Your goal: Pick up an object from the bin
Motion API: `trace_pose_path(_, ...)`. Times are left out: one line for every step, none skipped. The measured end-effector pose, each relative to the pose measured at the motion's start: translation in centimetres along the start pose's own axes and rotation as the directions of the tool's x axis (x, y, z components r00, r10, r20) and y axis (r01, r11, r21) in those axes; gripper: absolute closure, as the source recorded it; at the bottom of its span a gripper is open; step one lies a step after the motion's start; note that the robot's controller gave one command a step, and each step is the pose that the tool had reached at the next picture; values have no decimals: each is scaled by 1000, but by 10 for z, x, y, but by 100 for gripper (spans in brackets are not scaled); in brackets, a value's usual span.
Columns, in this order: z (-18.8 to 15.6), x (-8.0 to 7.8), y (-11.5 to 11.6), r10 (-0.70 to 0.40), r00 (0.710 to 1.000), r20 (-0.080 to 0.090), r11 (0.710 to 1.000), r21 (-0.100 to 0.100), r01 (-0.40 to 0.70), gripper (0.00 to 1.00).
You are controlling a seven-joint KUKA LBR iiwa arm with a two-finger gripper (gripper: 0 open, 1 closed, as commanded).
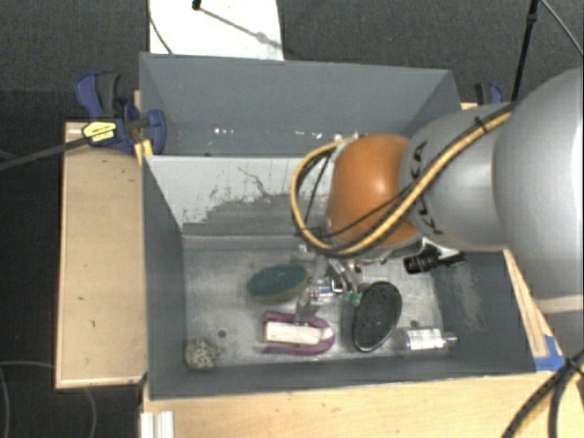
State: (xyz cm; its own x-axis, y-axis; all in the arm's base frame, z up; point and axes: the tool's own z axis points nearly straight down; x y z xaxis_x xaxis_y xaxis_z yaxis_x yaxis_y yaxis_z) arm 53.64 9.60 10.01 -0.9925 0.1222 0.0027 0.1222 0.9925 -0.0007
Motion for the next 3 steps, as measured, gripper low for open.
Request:
trace_pose_path(21, -36, 21, 17, 999, -37, 1000, 16, -17, 0)
trace_pose_path(19, -37, 39, 103, 995, -5, 995, 11, -103, 0)
trace_pose_path(19, -37, 40, 103, 995, -5, 995, 9, -103, 100)
